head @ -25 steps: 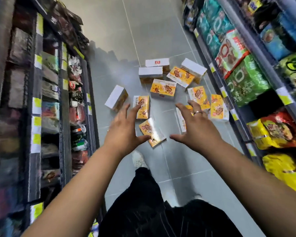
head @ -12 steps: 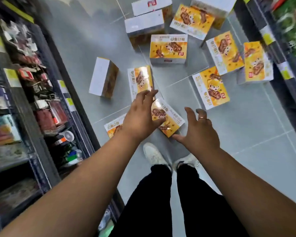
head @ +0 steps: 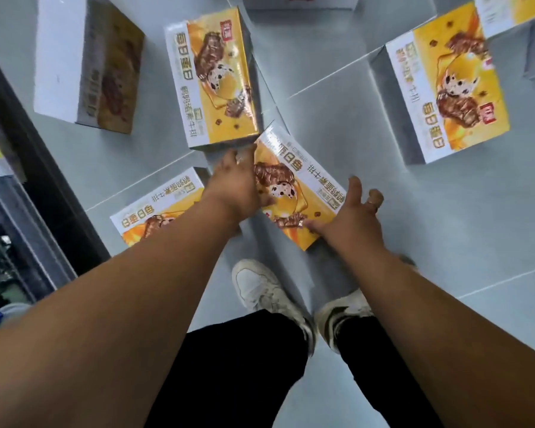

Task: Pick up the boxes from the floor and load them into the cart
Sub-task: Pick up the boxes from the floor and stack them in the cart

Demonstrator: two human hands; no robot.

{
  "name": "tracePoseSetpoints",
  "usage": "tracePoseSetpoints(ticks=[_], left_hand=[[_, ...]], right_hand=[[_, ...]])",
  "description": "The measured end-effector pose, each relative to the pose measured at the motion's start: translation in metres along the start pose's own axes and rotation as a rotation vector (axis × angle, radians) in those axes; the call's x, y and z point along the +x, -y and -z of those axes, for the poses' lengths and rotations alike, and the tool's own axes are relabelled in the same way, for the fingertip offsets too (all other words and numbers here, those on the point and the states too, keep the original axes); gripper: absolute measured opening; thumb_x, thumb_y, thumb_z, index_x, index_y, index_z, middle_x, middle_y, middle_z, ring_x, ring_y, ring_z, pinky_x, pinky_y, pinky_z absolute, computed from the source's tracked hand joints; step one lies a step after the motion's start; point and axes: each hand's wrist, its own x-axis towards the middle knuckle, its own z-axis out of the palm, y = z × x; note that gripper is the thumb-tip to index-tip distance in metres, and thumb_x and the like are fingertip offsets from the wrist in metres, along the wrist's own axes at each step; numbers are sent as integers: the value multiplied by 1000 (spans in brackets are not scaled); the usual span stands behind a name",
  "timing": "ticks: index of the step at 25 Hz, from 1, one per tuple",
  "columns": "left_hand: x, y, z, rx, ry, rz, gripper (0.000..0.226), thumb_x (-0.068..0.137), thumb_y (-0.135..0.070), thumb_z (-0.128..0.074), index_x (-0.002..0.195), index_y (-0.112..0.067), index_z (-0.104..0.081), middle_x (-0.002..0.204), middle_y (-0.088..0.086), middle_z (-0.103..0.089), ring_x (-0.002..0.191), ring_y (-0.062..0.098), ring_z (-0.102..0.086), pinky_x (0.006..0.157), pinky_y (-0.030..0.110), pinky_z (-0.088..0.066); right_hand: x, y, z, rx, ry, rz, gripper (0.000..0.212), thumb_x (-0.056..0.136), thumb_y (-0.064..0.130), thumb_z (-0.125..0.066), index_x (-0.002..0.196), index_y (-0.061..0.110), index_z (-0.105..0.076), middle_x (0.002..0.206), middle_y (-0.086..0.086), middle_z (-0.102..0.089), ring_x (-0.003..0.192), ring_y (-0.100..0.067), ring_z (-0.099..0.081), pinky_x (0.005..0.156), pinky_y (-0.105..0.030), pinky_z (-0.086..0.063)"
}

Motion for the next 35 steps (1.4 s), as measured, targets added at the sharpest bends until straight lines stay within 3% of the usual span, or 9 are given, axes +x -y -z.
tracePoseSetpoints(ticks=[2, 4, 6, 9, 13, 15, 17, 26, 35], left_hand=[[29, 6, -14, -35, 5, 49, 111, 67, -44, -84, 151, -24, -14, 148, 17, -29, 136, 37, -32, 110, 47, -30], [52, 9, -26, -115, 23, 85, 112, 64, -41, -87, 149, -26, -15, 144, 16, -36, 133, 36, -37, 107, 45, -34], [65, 11, -33, -169, 24, 97, 110, 63, -36, -88, 146, -26, -16, 138, 13, -45, 126, 35, -46, 102, 45, -42], [61, 11, -36, -158, 31, 88, 108, 65, -30, -87, 146, -30, -15, 137, 10, -50, 122, 35, -50, 99, 43, -43], [34, -6, -15, -109, -13, 118, 109, 67, -40, -84, 149, -30, -13, 143, 11, -39, 129, 38, -40, 106, 46, -32], [15, -23, 11, -98, -32, 107, 111, 68, -45, -82, 152, -29, -11, 143, 13, -37, 130, 39, -38, 108, 48, -30], [-12, -44, 45, -118, -75, 95, 113, 67, -49, -81, 152, -31, -9, 141, 13, -37, 128, 40, -40, 108, 49, -31], [-172, -166, 240, -326, -326, -76, 103, 61, -38, -88, 143, -26, -27, 134, 10, -42, 121, 32, -49, 99, 45, -44], [-342, -279, 399, -8, -347, -471, 125, 64, -56, -80, 147, -47, 12, 137, 18, -36, 115, 41, -53, 88, 46, -46]], right_hand=[[28, -7, -18, 67, 18, -70, 126, 60, 54, -85, 151, 28, -2, 153, -23, 4, 130, -40, -40, 103, -39, -40], [50, -13, -35, 140, 32, -103, 122, 59, 51, -87, 150, 29, -8, 151, -23, -7, 132, -36, -37, 101, -37, -39], [63, -17, -46, 185, 17, -87, 111, 59, 46, -88, 145, 28, -21, 141, -19, -26, 120, -33, -46, 95, -37, -43], [58, -21, -44, 232, -19, -67, 100, 60, 39, -89, 141, 26, -32, 133, -14, -34, 106, -29, -53, 90, -35, -45], [28, -18, -11, 269, -97, -7, 92, 63, 32, -88, 138, 23, -36, 112, -1, -36, 121, -29, -41, 87, -29, -41], [8, -10, 20, 284, -151, 17, 90, 64, 33, -87, 138, 24, -36, 108, 2, -42, 124, -29, -36, 88, -33, -43], [-18, 2, 61, 302, -187, 38, 90, 65, 35, -86, 138, 28, -35, 121, -4, -50, 124, -30, -37, 91, -39, -46], [-190, 54, 269, 340, -444, 40, 92, 61, 49, -84, 137, 46, -33, 131, -8, -39, 108, -30, -56, 84, -38, -48], [-398, 50, 433, 345, -706, -3, 98, 59, 51, -85, 138, 52, -27, 136, -13, -38, 114, -34, -51, 91, -40, -46]])
